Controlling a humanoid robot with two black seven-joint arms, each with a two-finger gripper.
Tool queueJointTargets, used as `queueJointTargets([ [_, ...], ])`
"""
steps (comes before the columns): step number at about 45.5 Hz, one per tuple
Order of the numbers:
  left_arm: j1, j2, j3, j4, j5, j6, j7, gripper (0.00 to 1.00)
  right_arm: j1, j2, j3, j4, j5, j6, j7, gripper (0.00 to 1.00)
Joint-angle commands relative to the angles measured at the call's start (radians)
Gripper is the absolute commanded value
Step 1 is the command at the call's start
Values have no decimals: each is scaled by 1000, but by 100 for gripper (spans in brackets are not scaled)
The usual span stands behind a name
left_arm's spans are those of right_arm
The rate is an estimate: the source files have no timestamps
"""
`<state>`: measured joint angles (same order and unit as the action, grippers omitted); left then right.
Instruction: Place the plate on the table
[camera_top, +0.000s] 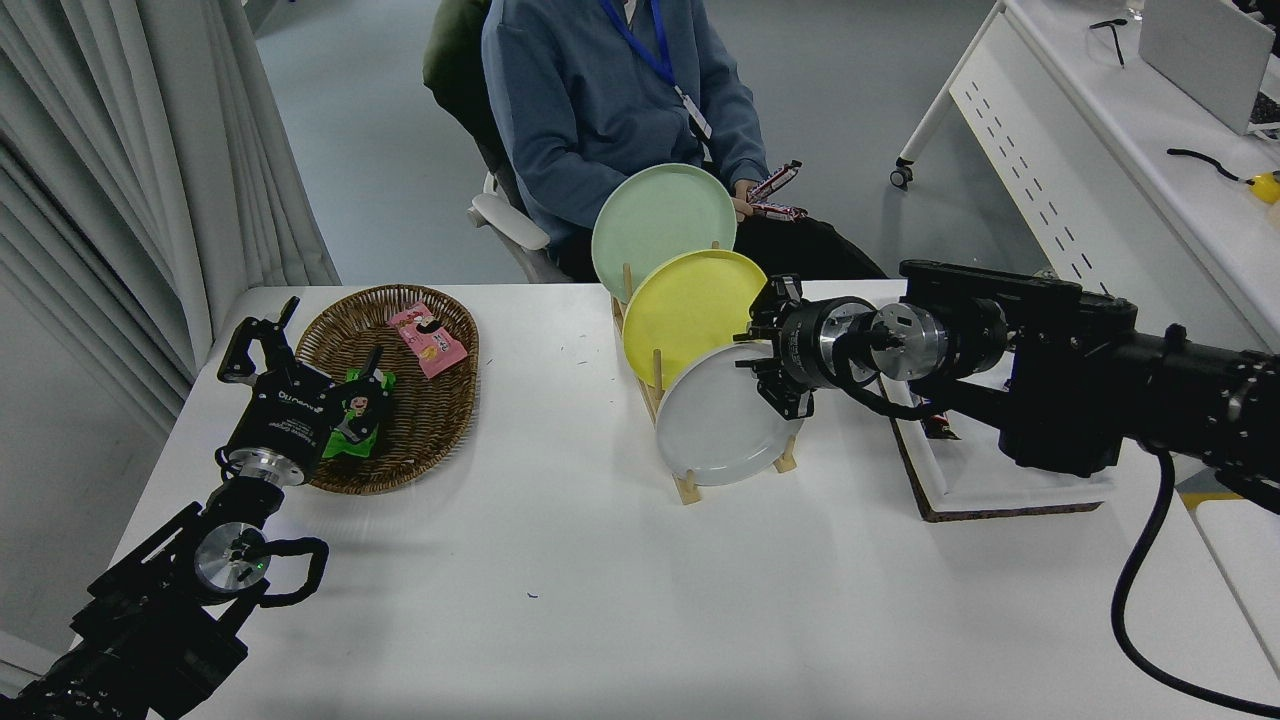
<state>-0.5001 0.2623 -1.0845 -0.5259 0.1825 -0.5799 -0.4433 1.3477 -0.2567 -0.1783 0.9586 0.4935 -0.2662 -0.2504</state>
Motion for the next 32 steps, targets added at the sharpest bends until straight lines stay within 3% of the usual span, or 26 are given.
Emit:
queueJointTargets([
  [1,0,0,0,1,0,0,0,100,-13,-1,19,-4,-13,5,0,26],
  [13,0,0,0,1,0,0,0,100,-18,-2,34,-9,-36,5,0,25],
  [19,0,0,0,0,0,0,0,100,-19,-4,49,-8,-43,13,2,18],
  [32,0,0,0,1,0,0,0,100,-21,-6,68,-32,-49,33,0,18],
])
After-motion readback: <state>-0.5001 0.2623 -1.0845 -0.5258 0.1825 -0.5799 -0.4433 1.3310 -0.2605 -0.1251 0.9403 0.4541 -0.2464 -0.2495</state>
